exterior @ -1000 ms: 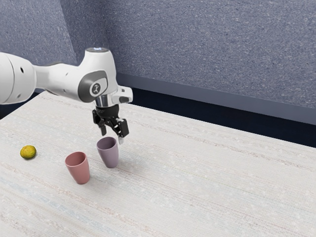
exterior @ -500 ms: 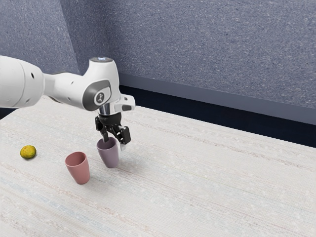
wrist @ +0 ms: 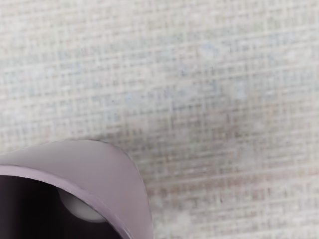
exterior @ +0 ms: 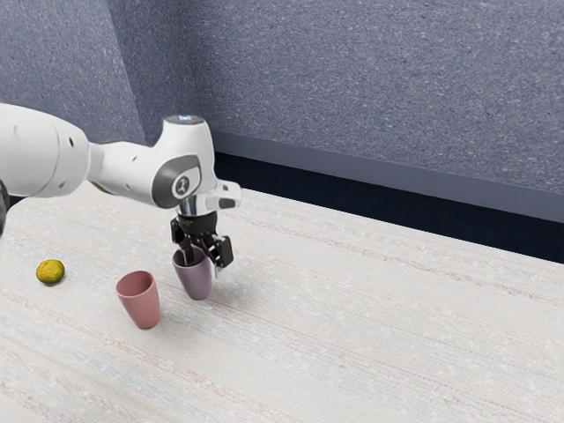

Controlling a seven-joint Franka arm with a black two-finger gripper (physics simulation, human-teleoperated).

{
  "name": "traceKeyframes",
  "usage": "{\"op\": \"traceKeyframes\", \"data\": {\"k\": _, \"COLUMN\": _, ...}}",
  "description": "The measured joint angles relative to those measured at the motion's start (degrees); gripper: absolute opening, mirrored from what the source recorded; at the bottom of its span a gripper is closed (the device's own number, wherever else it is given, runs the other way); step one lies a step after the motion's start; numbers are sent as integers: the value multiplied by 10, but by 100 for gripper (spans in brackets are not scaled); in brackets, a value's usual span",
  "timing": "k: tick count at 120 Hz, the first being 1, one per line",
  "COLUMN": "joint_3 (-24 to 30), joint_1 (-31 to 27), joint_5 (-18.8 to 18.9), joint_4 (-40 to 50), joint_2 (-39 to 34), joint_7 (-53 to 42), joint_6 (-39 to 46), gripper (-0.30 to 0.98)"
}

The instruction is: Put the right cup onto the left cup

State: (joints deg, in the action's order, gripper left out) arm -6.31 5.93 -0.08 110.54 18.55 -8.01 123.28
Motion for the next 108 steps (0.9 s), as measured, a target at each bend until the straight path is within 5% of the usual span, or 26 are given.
{"op": "traceKeyframes", "data": {"k": 81, "joint_3": -1, "joint_1": 0, "joint_5": -8, "joint_4": 0, "joint_2": 4, "joint_7": 3, "joint_6": 2, "gripper": 5}}
{"op": "traceKeyframes", "data": {"k": 108, "joint_3": -2, "joint_1": 0, "joint_5": -5, "joint_4": 0, "joint_2": 2, "joint_7": 4, "joint_6": 2, "gripper": -6}}
